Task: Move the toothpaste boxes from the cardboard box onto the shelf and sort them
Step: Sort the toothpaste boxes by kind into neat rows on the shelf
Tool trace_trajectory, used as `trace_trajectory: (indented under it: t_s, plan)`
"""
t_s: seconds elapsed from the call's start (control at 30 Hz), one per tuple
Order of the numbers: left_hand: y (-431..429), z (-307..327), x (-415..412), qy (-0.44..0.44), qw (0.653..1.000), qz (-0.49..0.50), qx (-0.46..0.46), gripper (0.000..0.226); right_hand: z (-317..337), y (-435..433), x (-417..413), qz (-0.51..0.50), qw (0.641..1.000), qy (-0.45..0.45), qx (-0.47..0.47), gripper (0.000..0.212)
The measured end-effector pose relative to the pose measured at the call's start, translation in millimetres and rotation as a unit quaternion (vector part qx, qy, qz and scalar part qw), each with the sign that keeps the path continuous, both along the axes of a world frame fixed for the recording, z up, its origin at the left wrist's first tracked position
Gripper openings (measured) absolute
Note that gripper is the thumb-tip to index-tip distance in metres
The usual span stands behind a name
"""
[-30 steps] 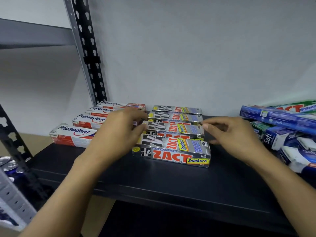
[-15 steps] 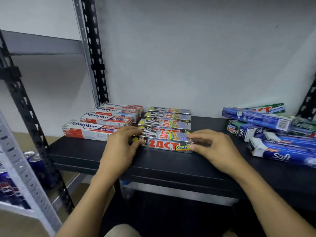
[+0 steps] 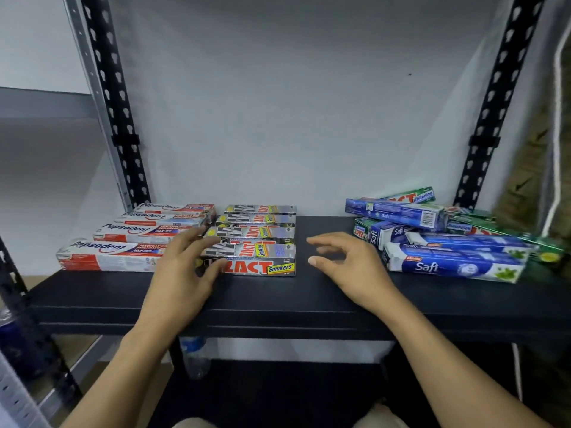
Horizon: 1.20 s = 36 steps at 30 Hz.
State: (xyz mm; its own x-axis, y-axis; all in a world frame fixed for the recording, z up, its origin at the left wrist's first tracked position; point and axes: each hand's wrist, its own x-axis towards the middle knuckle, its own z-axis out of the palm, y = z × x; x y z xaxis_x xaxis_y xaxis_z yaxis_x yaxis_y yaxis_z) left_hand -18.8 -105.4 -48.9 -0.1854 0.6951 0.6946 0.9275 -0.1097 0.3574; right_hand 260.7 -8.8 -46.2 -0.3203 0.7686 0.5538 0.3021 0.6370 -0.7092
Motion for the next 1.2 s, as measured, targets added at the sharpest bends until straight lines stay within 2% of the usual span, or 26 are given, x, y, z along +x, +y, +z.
trace_trajectory:
  t_s: [0.2, 0.4, 0.57, 0.7, 0.83, 1.03, 1.2]
  plan:
    - [16.0, 3.4, 56.9, 0.029, 0.991, -0.121, 0.057, 0.035, 8.5, -13.7, 54.4, -0.03, 0.994, -0.058, 0.085, 0.036]
    - [55.6, 20.3, 126.0, 0.053, 0.976, -0.21, -0.022, 0.038, 17.9, -7.6, 141.7, -0.156, 0.972, -0.098, 0.148, 0.033]
    - [87.7, 36.9, 187.0, 0.063, 0.952, -0.286, -0.084, 0.037, 13.3, 12.5, 210.4, -0.237, 0.946, -0.191, 0.112, 0.046]
    - [114.3, 46.7, 224.8, 0.043, 0.946, -0.288, -0.14, 0.039, -1.0, 20.4, 245.0, -0.217, 0.945, -0.244, 0.022, 0.055]
    - [131.8, 49.9, 253.5, 0.108, 0.917, -0.307, -0.23, 0.043, -15.9, 24.3, 257.0, -0.227, 0.95, -0.209, 0.045, 0.051]
    - [146.4, 72.8, 290.7, 0.13, 0.904, -0.34, -0.222, 0.028, -15.9, 21.8, 264.5, -0.199, 0.96, -0.196, 0.031, 0.045]
    - [169.6, 85.7, 335.0, 0.222, 0.868, -0.351, -0.273, 0.043, -20.4, 18.4, 264.1, -0.232, 0.954, -0.185, 0.046, 0.046]
